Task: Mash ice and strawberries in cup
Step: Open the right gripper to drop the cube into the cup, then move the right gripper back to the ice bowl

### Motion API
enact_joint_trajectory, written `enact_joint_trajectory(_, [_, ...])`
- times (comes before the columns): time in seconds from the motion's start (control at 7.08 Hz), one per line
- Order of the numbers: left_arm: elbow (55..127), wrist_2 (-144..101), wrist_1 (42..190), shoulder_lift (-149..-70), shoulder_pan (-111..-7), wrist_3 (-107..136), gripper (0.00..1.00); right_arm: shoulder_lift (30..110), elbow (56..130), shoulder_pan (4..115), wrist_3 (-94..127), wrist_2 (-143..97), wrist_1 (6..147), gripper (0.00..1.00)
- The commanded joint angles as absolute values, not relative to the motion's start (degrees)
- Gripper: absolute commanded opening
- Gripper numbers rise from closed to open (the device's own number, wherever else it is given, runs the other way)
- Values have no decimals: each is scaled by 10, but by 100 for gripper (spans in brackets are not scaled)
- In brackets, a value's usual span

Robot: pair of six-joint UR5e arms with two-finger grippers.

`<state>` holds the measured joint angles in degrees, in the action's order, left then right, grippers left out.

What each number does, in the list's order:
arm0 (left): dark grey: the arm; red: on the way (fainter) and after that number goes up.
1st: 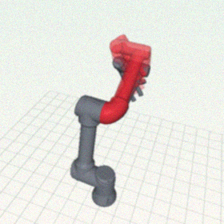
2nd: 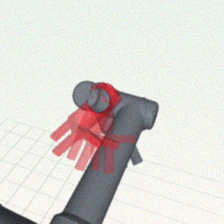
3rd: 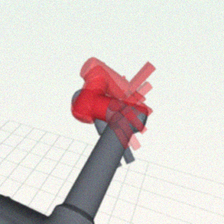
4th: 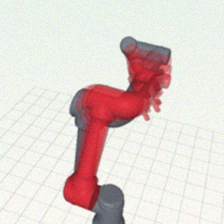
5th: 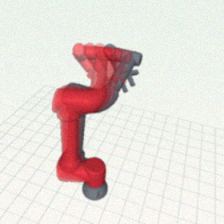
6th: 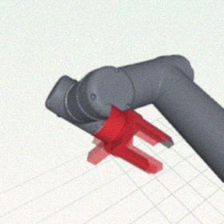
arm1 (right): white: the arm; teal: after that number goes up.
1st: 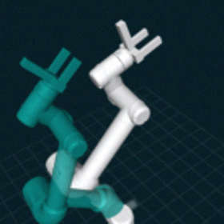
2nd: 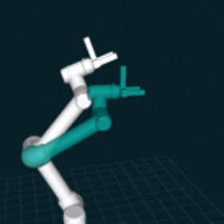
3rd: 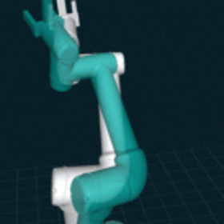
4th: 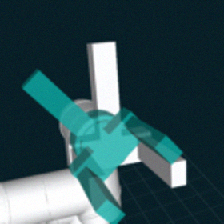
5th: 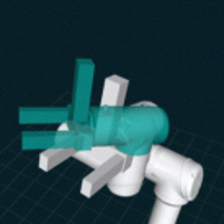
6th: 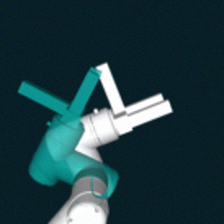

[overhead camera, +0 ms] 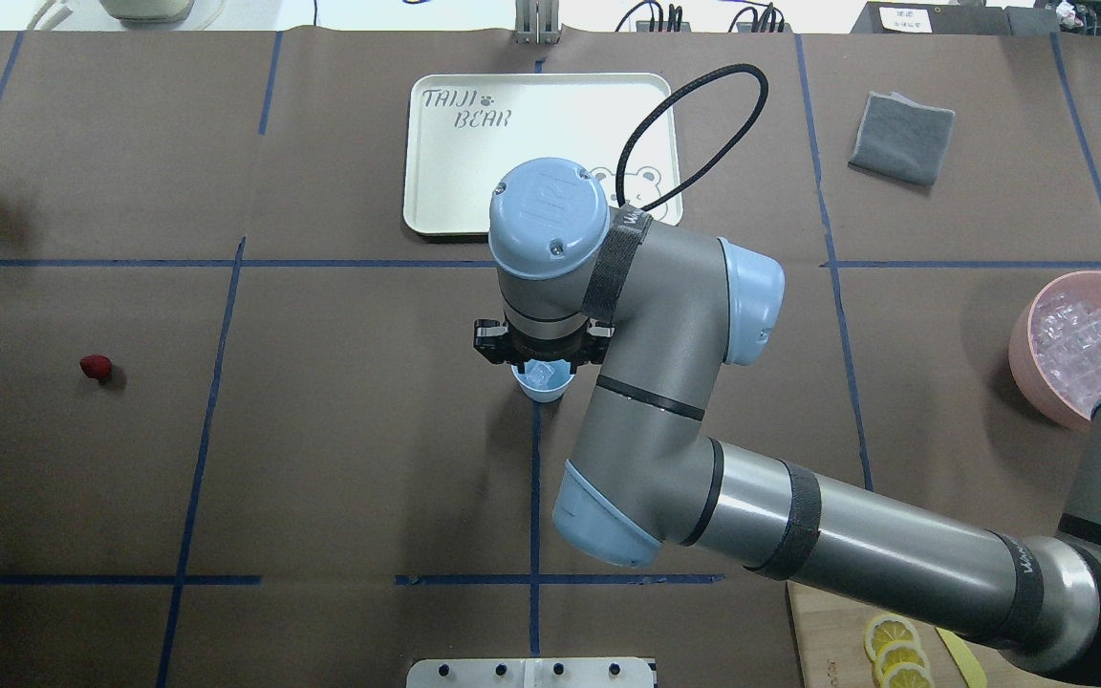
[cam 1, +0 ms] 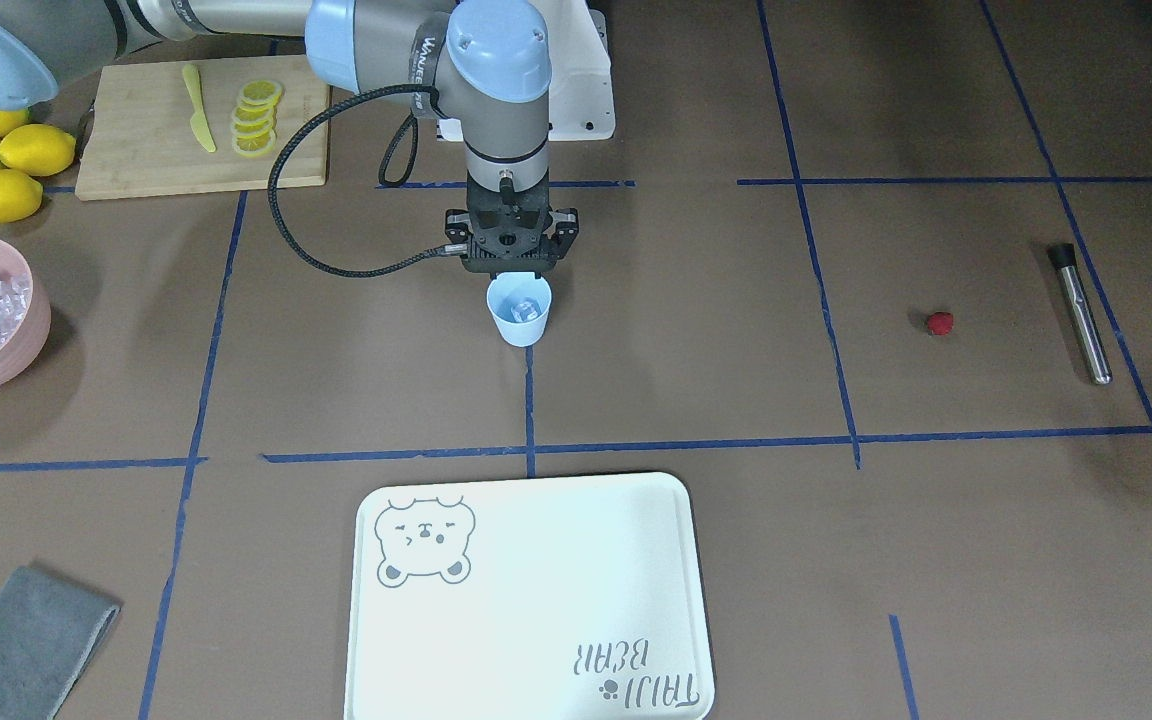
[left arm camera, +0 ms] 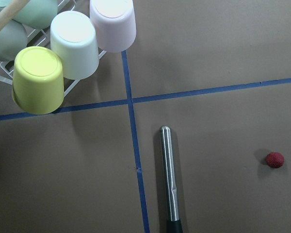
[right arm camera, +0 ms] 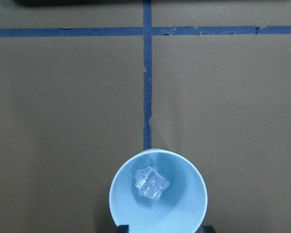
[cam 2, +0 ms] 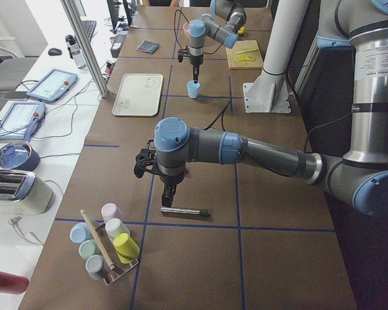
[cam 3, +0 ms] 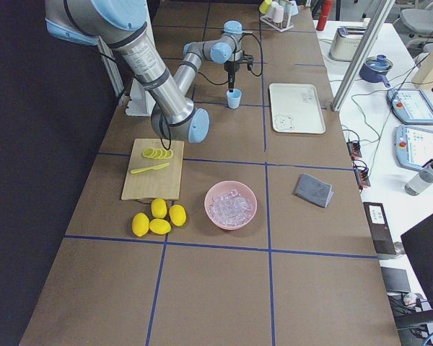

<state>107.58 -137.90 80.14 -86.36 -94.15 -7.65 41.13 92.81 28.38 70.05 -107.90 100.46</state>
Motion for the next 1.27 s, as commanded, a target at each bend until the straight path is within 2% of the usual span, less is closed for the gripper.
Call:
enact_joint_trajectory(0.0, [1077, -1379, 802, -864, -941, -76, 100, 410, 928, 286, 700, -1079, 1005, 87])
enact_joint_trajectory(0.14, [1078, -1379, 802, -864, -942, -76, 100, 410, 930, 290, 700, -1079, 1005, 99])
enact_joint_trajectory(0.56, [1078, -1379, 802, -864, -942, -76, 100, 403, 942, 313, 699, -1086, 1010, 99])
enact_joint_trajectory(0.71, [1079, -1379, 802, -864, -942, -76, 100, 440, 995, 336, 694, -1098, 1021, 99])
enact_joint_trajectory(0.99, [1081, -1379, 803, -864, -942, -76, 100, 605, 1184, 400, 613, -1127, 1033, 99])
enact_joint_trajectory(1.13, [1091, -1378, 803, -863, -942, -76, 100, 679, 1232, 434, 567, -1149, 1027, 99])
